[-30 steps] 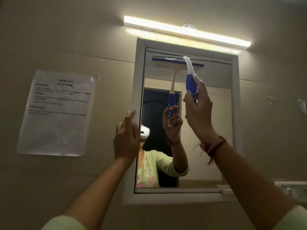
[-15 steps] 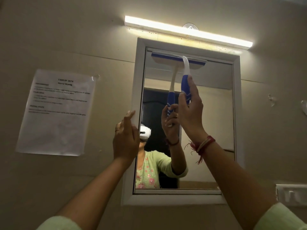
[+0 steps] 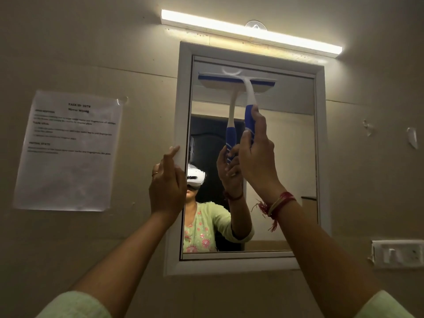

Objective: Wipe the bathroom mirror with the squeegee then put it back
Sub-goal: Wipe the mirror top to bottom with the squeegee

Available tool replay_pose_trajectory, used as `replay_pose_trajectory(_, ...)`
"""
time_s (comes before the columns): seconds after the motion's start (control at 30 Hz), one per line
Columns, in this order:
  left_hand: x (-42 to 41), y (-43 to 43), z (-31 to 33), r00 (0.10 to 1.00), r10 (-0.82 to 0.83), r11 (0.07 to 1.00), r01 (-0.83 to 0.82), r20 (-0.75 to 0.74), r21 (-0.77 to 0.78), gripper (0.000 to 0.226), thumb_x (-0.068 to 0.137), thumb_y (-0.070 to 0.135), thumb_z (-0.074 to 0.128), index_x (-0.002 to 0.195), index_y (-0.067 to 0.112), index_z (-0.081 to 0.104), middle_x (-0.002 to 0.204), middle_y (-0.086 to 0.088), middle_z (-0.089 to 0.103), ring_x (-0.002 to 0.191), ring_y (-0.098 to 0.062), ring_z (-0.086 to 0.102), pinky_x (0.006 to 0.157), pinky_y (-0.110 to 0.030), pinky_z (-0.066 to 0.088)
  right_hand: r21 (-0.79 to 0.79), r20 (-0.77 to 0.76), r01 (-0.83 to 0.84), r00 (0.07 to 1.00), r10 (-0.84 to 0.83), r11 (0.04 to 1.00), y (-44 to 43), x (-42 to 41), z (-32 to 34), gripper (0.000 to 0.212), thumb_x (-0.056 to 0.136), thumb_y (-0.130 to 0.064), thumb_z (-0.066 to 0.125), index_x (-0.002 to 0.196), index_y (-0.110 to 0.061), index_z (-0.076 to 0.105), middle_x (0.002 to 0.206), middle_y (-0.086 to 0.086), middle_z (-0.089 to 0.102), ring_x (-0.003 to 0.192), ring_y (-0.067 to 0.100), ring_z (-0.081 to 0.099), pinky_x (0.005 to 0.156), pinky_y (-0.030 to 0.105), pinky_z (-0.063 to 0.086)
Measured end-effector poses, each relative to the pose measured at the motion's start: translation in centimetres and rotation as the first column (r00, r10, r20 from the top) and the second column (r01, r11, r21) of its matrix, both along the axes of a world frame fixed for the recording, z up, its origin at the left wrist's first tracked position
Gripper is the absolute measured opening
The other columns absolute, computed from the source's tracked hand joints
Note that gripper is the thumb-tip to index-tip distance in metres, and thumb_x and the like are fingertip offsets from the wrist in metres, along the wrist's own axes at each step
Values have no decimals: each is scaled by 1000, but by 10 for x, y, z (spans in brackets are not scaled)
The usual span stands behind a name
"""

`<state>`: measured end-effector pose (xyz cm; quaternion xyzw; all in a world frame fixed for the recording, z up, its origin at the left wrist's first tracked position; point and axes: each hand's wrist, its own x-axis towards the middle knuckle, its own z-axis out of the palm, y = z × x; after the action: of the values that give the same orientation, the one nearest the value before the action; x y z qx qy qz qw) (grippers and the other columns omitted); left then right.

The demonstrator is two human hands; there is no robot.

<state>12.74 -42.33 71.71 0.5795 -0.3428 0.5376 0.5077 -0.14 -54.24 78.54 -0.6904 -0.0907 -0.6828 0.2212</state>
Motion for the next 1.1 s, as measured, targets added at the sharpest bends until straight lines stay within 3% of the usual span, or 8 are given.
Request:
replay_pose_trajectory(0.17, -1, 1, 0, 1000, 5, 1000, -5, 9, -5, 39, 94, 19, 31, 132, 12, 39, 80, -20, 57, 65, -24, 46, 51, -17, 26, -8, 13, -7, 1000, 7, 1000, 3, 0, -14, 46, 100, -16, 36, 142, -24, 22, 101, 1, 52, 72, 24, 63, 68, 46, 57)
replay_pose_trajectory(0.37, 2, 0, 0, 1000, 2, 1000, -3, -24, -14, 36, 97, 10, 36, 132, 15, 39, 82, -15, 55, 53, -3, 36, 48, -15, 24, 6, 5, -13, 1000, 13, 1000, 4, 7, -35, 48, 100, -17, 36, 144, -25, 20, 91, 4, 58, 68, 22, 62, 66, 45, 57)
replay_pose_trajectory(0.53, 2, 0, -1, 1000, -9, 1000, 9, -26, -10, 37, 96, 10, 37, 133, 16, 39, 87, -17, 57, 53, -3, 37, 49, -15, 25, -11, 6, -5, 1000, 5, 1000, 3, 10, -48, 49, 99, -18, 37, 145, -23, 20, 97, 10, 60, 71, 19, 61, 72, 40, 57)
replay_pose_trajectory(0.7, -1, 1, 1, 1000, 15, 1000, -15, -12, -12, 36, 96, 8, 39, 132, 12, 41, 97, -23, 59, 58, -4, 39, 51, -12, 24, -8, -3, -12, 1000, 12, 1000, 3, 13, -67, 50, 98, -19, 38, 145, -24, 20, 112, 9, 58, 77, 13, 61, 74, 18, 51)
replay_pose_trajectory(0.77, -2, 1, 1, 999, 34, 999, -34, 4, -10, 36, 95, 7, 40, 131, 11, 41, 98, -23, 59, 65, -14, 49, 52, -12, 25, -10, -22, -19, 1000, 18, 1000, 2, 12, -76, 51, 99, -19, 37, 146, -24, 18, 110, 6, 57, 77, 12, 60, 72, 13, 47)
replay_pose_trajectory(0.83, -3, 2, 1, 998, 53, 999, -53, 21, -11, 36, 95, 6, 41, 130, 10, 42, 96, -21, 59, 77, -27, 55, 52, -13, 25, -7, -50, -33, 998, 32, 999, 3, 10, -84, 52, 98, -20, 36, 146, -25, 16, 106, 9, 59, 77, 13, 60, 74, 22, 53)
replay_pose_trajectory(0.9, -3, 1, 1, 997, 69, 998, -69, 24, -13, 36, 94, 6, 41, 130, 11, 42, 95, -20, 58, 85, -28, 53, 52, -13, 26, -2, -69, -41, 997, 40, 999, 4, 7, -91, 52, 98, -19, 36, 146, -25, 16, 97, 10, 59, 73, 15, 59, 72, 30, 56)
replay_pose_trajectory(1.1, 0, -1, 0, 996, 83, 996, -83, 18, -24, 37, 95, 8, 39, 131, 13, 41, 98, -20, 60, 93, -20, 49, 54, -10, 24, 3, -85, -51, 995, 51, 999, 7, 2, -113, 54, 98, -18, 35, 146, -27, 14, 97, 9, 57, 69, 13, 58, 69, 27, 55)
